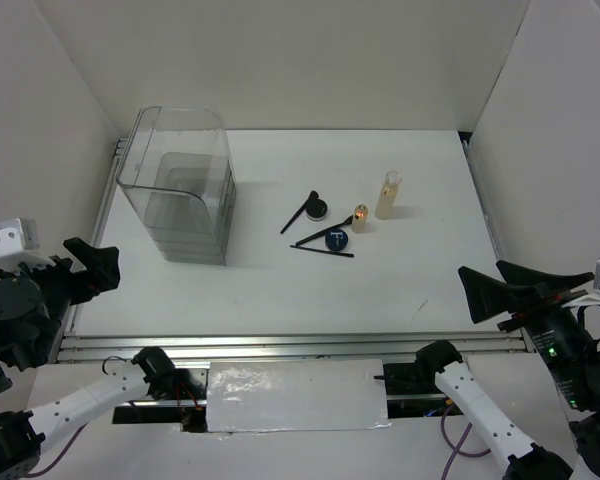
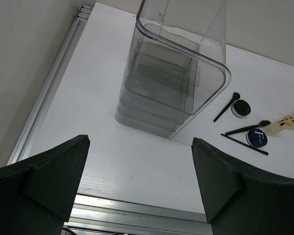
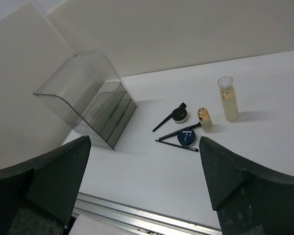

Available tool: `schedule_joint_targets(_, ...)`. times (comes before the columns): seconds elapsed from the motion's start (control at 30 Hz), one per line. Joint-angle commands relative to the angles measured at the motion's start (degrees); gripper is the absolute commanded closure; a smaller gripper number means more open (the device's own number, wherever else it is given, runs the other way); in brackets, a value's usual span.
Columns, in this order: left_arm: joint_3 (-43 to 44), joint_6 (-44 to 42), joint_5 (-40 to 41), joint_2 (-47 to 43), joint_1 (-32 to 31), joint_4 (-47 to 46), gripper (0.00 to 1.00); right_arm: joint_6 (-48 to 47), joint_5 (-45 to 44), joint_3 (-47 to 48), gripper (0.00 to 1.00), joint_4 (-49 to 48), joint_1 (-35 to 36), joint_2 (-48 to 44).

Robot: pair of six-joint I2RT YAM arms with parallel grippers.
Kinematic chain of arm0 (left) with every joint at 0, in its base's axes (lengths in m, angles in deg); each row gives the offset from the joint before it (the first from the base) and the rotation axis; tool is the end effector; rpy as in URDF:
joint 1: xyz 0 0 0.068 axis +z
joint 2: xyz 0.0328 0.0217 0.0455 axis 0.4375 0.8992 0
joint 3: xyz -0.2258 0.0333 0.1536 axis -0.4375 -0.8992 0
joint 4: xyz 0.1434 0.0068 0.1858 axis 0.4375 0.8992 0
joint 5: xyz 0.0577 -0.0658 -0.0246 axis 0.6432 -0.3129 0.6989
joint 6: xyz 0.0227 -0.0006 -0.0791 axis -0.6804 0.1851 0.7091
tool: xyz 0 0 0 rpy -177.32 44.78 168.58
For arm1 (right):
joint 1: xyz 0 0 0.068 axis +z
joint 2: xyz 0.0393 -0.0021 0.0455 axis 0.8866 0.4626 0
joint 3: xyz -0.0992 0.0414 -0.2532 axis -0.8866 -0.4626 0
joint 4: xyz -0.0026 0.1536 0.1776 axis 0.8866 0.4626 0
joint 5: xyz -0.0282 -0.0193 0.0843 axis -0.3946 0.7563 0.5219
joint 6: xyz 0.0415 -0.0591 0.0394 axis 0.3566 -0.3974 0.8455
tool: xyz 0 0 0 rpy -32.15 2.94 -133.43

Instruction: Organize the makeup

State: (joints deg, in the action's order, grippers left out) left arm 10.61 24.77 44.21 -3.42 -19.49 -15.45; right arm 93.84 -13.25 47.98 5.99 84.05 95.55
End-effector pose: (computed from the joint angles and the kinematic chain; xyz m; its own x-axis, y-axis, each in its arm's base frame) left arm 0.0291 0.0505 0.4317 -0.1093 -0.3965 -0.9115 -0.1846 0.9091 -0.3734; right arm -0.0353 -0.0217 0.4541 -0.0260 0.3830 -0.9234 -0.2856 0.8823 0.3740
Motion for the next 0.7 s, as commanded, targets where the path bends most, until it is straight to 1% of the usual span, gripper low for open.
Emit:
schedule_joint_targets(0.0, -0.5, 0.5, 0.4, -1.5, 0.1, -2.4, 0.01, -1.1, 0.2, -0.2, 0.0, -1.3, 0.3, -1.0)
schedule_joint_targets(0.17, -2.1, -0.2, 1.3, -3.2, 0.1, -3.6, 0.01, -1.8, 4.3, 0.0, 0.0, -2.7, 0.2, -0.9)
schedule_joint_targets(0.27, -3.0, -0.6, 1.3, -4.6, 0.1, -5.0, 0.0, -1.5, 5.3, -0.4, 0.0, -4.1, 0.2, 0.2)
schedule_joint_targets(0.33, -4.7, -0.8, 1.0, -5.3, 0.1, -6.2, 0.01, -0.6, 8.1, -1.4, 0.0, -5.8, 0.4, 2.0)
schedule_joint_targets(0.37, -5.8, -1.4, 1.0, -6.3, 0.0, -8.3, 0.01, -0.4, 12.4, -1.9, 0.0, -8.2, 0.3, 3.2)
schedule_joint_targets(0.43, -10.9, -2.8, 1.7, -8.2, 0.1, -11.2, 0.01, 1.5, 17.5, -4.9, 0.0, -12.4, 0.2, 7.0)
schedule_joint_targets(0.47, -13.4, -5.2, 3.5, -8.9, 0.0, -16.1, 0.01, 2.3, 22.9, -6.3, 0.0, -18.0, 0.2, 10.1)
schedule_joint_targets(0.5, -18.4, -7.1, 4.1, -9.7, 0.0, -18.9, 0.01, 3.3, 25.4, -9.1, 0.0, -21.0, 0.2, 12.0)
schedule_joint_targets(0.53, -20.5, -8.6, 4.7, -10.8, 0.1, -21.4, 0.01, 5.8, 27.7, -10.2, 0.0, -26.9, 0.3, 13.8)
schedule_joint_targets(0.57, -22.1, -8.7, 6.4, -11.0, 0.0, -23.0, 0.01, 7.3, 30.1, -12.6, 0.0, -30.6, 0.8, 17.8)
schedule_joint_targets(0.6, -24.0, -7.9, 7.6, -10.9, 0.0, -22.8, 0.01, 8.8, 31.2, -13.5, 0.0, -33.5, 2.0, 20.0)
schedule_joint_targets(0.63, -24.8, -6.8, 8.4, -10.7, 0.0, -22.3, 0.01, 10.7, 29.4, -14.0, 0.0, -37.9, 4.1, 22.2)
schedule_joint_targets(0.67, -25.5, -4.7, 9.2, -10.7, 0.0, -21.9, 0.01, 10.7, 26.3, -14.3, 0.0, -39.6, 6.4, 27.0)
